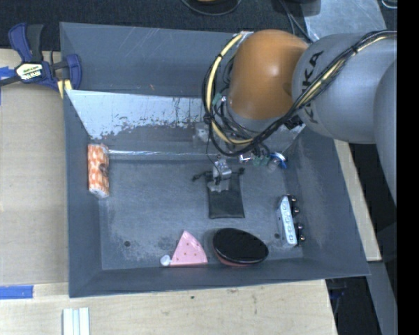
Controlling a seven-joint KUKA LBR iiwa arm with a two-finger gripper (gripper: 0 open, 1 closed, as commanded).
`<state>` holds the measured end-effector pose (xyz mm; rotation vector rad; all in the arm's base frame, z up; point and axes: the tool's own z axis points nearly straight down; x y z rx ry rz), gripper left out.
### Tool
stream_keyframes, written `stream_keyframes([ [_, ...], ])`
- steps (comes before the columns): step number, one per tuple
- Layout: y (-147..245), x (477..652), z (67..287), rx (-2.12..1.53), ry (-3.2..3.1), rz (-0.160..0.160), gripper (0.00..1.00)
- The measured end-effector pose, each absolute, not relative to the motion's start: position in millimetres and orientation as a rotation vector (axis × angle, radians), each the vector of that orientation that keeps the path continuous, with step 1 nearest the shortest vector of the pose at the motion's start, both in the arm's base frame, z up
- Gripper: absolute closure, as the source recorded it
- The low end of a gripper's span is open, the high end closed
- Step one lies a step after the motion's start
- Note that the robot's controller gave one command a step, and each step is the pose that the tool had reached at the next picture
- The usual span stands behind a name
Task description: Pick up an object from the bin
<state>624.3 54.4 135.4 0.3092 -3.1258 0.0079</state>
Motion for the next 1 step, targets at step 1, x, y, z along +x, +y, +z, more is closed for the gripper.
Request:
stream_keyframes([
  [1, 21.0, 614.6, 75.3, 0.678, -3.082, -0.002, 1.0],
])
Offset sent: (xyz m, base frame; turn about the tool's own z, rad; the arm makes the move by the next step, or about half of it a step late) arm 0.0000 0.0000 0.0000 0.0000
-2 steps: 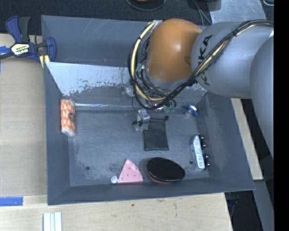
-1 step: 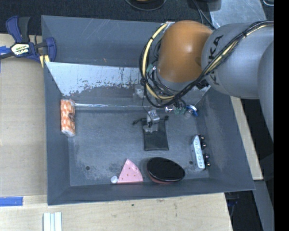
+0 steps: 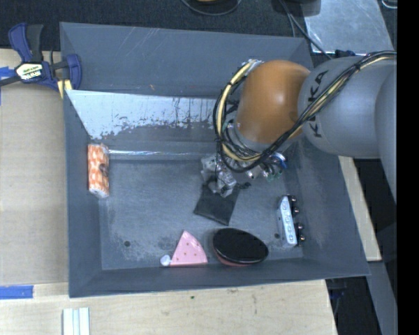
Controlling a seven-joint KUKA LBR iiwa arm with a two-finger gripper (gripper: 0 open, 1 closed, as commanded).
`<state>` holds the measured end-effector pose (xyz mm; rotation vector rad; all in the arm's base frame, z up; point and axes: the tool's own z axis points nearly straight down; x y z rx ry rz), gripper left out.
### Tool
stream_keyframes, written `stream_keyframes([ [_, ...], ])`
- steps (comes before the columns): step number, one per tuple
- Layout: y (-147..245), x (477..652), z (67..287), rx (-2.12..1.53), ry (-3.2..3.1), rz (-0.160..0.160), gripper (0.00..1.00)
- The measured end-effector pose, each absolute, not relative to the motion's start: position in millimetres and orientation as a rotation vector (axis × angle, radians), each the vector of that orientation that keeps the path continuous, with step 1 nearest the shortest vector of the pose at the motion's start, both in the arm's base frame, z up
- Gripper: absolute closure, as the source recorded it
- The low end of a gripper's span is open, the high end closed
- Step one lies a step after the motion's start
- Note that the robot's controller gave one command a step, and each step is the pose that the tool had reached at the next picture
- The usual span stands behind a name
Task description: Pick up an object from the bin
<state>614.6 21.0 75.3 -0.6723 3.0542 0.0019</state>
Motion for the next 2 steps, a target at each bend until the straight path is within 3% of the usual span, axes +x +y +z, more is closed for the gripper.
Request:
stream_keyframes([
  [1, 21, 614.6, 75, -0.672, 3.055, 0.002, 1.0],
  [2, 28, 609.4, 161, -0.666, 3.056, 0.003, 1.0],
])
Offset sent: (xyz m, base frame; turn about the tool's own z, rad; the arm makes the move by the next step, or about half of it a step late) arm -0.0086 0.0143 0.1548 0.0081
